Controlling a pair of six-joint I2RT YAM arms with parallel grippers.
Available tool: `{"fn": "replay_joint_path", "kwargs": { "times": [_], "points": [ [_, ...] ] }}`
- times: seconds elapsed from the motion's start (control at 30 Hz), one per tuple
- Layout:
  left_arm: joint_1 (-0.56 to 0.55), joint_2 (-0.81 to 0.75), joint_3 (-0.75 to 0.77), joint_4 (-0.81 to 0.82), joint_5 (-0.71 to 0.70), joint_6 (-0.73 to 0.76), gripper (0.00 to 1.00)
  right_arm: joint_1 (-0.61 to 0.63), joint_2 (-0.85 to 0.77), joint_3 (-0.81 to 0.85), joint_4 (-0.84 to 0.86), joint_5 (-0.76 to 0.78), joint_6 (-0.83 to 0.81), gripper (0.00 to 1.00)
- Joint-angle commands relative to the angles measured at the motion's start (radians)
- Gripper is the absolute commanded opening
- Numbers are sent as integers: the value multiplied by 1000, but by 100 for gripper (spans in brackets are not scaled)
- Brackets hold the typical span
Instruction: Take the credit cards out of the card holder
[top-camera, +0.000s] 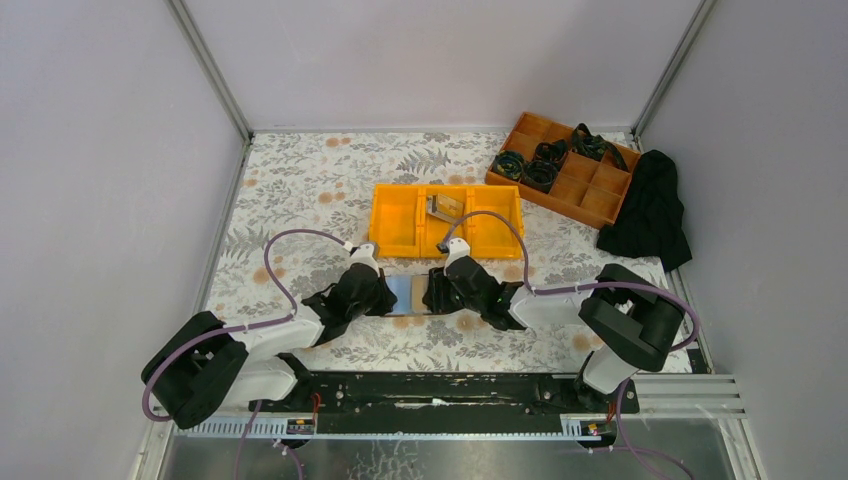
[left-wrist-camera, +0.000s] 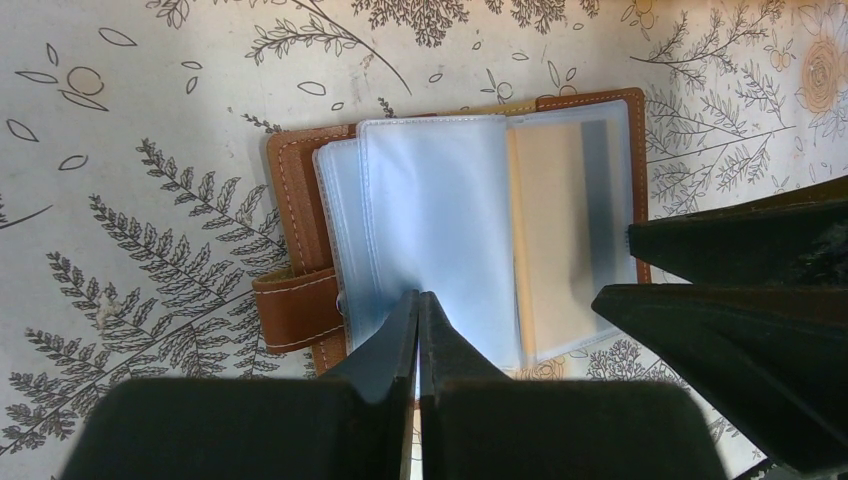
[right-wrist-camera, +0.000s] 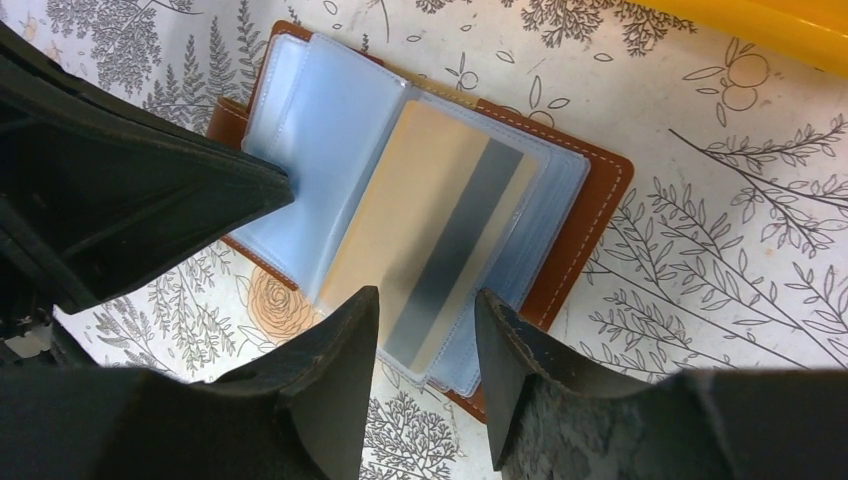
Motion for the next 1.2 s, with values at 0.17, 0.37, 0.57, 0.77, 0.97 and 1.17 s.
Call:
{"fn": "replay_joint_path", "kwargs": {
  "times": [0.17,0.37,0.57,0.77,0.97,1.17],
  "points": [
    [9,27,-5,-25,20,27,2,1,-27,78,7,-60,-3,47],
    [8,26,-5,-24,23,27,2,5,-11,98,12,-74,-4,47],
    [8,27,-5,-25,24,27,2,17,-8,128,10,-87,-10,47],
    [8,3,-16,-12,37,23,2,33,14,165,2,-94,-18,47],
    [8,-84,-32,-32,28,8,2,47,43,195,2,-106,-20,47],
    [8,-180,-35,-114,-58,1,4,59,96,234,5,-130,-20,48]
  ]
}}
